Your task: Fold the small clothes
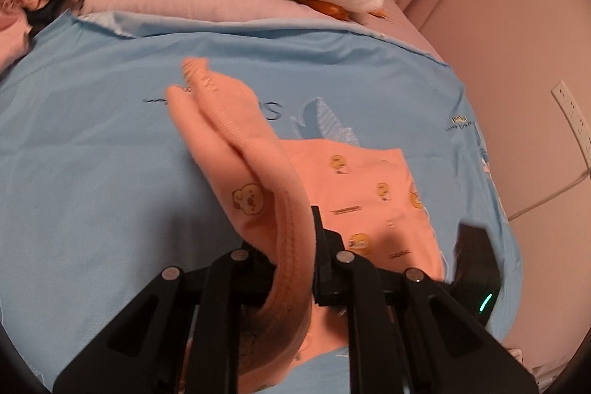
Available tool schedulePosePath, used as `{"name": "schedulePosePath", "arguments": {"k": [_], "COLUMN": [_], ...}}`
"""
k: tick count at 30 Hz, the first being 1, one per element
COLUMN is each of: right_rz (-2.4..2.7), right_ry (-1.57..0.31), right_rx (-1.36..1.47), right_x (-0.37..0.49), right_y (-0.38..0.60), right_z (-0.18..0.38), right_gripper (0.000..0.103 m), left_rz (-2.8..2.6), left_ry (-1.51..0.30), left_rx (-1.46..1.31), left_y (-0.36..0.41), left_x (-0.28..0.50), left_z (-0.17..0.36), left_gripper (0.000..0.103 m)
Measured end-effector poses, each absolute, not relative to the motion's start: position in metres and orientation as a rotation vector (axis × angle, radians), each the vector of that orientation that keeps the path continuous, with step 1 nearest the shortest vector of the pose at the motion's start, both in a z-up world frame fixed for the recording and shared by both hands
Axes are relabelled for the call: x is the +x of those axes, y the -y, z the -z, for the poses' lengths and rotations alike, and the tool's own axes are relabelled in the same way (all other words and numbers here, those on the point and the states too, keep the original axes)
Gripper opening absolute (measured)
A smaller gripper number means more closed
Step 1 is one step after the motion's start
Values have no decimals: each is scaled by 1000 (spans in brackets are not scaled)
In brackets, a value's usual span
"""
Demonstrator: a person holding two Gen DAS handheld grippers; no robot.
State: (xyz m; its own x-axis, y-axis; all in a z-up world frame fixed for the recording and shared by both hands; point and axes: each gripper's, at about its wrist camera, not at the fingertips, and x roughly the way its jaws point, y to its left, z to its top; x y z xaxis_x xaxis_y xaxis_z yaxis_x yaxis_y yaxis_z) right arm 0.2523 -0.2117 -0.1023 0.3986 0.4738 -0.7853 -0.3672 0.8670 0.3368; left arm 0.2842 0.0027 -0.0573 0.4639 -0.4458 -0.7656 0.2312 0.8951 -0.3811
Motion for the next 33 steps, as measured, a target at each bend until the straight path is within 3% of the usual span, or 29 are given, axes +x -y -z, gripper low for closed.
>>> {"name": "schedulePosePath", "arguments": {"k": [5, 8, 15, 20, 24, 33], "right_rz": [-543, -444, -648, -664, -692, -666], "right_ry": [-962, -901, -871, -976, -979, -993], "right_rx": [331, 589, 1233, 1251, 1292, 1263], "right_x": [232, 233, 261, 280, 276, 279], "right_y": [257, 315, 366, 360, 366, 359], "right_z": [87, 87, 132, 143, 145, 138], "right_gripper": [22, 45, 54, 58, 58, 63], "left_rz": [445, 461, 463, 505, 589, 659], "left_ry": [-1014, -1024, -1102, -1149, -1134, -1097], "left_rx": [-151, -111, -54, -65, -81, -103], "left_y": [36, 60, 112, 125, 121, 93], "left_x": [275, 275, 284, 288, 278, 236], "left_z": [52, 56, 96, 116, 105, 89], "left_gripper": [14, 14, 15, 32, 74, 76]}}
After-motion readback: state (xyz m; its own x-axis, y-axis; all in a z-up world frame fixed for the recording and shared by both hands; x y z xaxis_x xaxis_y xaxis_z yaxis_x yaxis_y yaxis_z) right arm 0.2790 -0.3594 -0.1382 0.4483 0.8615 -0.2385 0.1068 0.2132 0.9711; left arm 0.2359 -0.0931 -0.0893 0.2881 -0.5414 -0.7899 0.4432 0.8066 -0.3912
